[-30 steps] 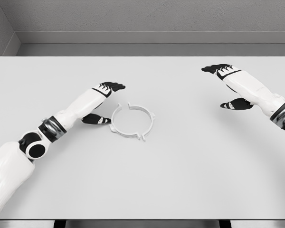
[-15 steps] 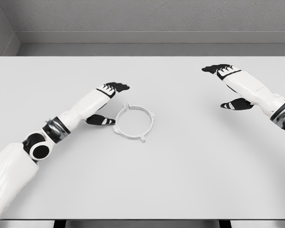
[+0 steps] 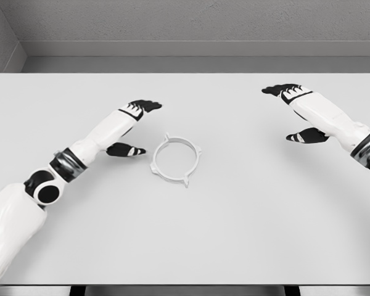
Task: Assemble PVC drainage pipe clamps
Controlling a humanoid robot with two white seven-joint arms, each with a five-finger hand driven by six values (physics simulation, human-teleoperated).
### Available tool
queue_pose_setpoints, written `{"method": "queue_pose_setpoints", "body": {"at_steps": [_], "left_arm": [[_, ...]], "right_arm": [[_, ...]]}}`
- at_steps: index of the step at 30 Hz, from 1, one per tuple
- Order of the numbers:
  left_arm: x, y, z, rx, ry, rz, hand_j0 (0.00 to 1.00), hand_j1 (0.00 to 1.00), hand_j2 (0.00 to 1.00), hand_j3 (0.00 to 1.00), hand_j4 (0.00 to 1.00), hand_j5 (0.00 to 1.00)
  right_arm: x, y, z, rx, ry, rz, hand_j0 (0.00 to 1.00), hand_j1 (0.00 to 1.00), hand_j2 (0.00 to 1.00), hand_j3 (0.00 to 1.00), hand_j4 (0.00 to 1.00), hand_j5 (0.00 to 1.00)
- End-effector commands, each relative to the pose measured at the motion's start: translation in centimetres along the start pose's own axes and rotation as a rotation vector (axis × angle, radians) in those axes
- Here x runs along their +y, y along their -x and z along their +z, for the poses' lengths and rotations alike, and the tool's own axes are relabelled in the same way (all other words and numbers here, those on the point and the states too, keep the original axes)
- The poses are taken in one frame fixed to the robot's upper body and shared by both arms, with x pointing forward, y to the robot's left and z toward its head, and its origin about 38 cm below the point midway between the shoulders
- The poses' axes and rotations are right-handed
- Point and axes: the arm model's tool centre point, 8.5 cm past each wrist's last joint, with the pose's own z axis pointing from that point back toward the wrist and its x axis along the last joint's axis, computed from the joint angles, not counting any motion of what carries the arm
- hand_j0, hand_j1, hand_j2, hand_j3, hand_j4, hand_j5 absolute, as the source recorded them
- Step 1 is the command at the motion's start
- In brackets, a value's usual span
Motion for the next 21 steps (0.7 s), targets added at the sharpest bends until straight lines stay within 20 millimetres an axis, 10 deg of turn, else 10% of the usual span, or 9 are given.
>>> {"method": "queue_pose_setpoints", "body": {"at_steps": [1, 21], "left_arm": [[0.9, 0.0, 0.4, -0.007, -0.005, -0.015, 1.00, 1.00, 1.00, 1.00, 1.00, 1.00], [-1.0, -3.6, 2.0, -0.095, 0.037, -0.019, 1.00, 1.00, 1.00, 1.00, 1.00, 1.00]], "right_arm": [[0.0, 0.2, 0.1, 0.004, 0.001, -0.006, 1.00, 1.00, 1.00, 1.00, 1.00, 1.00], [0.0, -0.1, 0.0, -0.003, 0.005, -0.006, 1.00, 1.00, 1.00, 1.00, 1.00, 1.00]]}}
